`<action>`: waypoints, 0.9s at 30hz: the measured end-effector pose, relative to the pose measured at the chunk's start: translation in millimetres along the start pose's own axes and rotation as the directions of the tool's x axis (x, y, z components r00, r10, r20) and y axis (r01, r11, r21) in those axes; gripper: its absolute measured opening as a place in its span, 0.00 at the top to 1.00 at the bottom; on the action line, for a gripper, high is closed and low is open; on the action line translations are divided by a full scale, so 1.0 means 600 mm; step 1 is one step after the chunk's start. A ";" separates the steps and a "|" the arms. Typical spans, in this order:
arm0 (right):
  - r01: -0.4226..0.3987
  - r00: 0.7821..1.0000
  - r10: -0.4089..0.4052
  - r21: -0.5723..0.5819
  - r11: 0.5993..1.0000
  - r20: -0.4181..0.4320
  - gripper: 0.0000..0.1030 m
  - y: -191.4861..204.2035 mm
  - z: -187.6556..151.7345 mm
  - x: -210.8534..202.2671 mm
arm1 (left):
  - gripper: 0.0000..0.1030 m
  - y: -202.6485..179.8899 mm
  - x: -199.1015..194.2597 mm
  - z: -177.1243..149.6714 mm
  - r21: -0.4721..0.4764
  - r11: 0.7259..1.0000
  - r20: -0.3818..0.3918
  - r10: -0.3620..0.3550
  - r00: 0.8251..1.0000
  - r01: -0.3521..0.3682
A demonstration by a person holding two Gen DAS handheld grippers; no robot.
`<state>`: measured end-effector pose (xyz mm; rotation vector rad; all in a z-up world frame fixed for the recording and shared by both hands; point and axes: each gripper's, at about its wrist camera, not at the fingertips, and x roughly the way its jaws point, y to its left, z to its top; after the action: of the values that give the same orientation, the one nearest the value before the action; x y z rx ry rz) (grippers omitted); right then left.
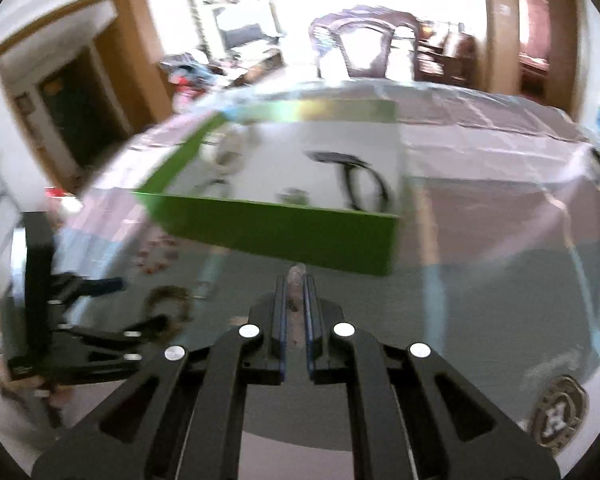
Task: Organize jewelry
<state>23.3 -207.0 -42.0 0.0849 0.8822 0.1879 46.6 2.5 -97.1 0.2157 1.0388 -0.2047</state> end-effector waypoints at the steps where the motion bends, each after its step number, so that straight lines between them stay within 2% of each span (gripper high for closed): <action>1: 0.004 1.000 -0.004 0.002 1.000 -0.021 0.92 -0.002 -0.002 0.008 | 0.21 0.000 0.000 0.000 0.000 1.000 -0.001 -0.003 1.000 0.003; 4: -0.024 0.996 0.021 -0.027 0.999 -0.086 0.92 0.007 -0.009 0.032 | 0.21 -0.004 0.001 0.002 0.000 1.000 0.000 -0.010 1.000 0.010; 7: -0.030 0.996 0.027 -0.025 0.999 -0.088 0.87 0.009 -0.011 0.034 | 0.21 -0.006 0.003 0.003 0.000 1.000 0.004 -0.020 1.000 0.020; 13: 0.075 0.993 -0.071 0.034 0.997 -0.094 0.81 -0.018 -0.014 0.046 | 0.21 -0.005 0.006 0.005 -0.008 0.999 0.014 -0.036 0.999 0.036; 16: 0.118 0.986 -0.115 0.021 0.993 -0.121 0.73 -0.017 -0.022 0.061 | 0.21 -0.008 0.007 0.006 -0.006 1.000 0.030 -0.028 0.999 0.028; 18: 0.150 0.981 -0.150 -0.005 0.989 -0.127 0.64 -0.013 -0.027 0.066 | 0.21 -0.014 0.007 0.005 0.000 1.000 0.048 -0.014 0.999 0.014; 20: 0.142 0.981 -0.142 -0.011 0.990 -0.132 0.60 -0.013 -0.031 0.067 | 0.20 -0.021 0.006 0.004 0.015 1.000 0.080 0.004 0.997 -0.005; 27: 0.147 0.978 -0.150 -0.030 0.989 -0.146 0.59 -0.007 -0.037 0.084 | 0.20 -0.030 0.002 0.000 0.025 0.999 0.106 0.021 0.994 -0.024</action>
<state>37.8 -201.5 -95.0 -0.0126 1.0300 0.0633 42.5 -15.1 -99.8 0.2375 0.9286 -0.2068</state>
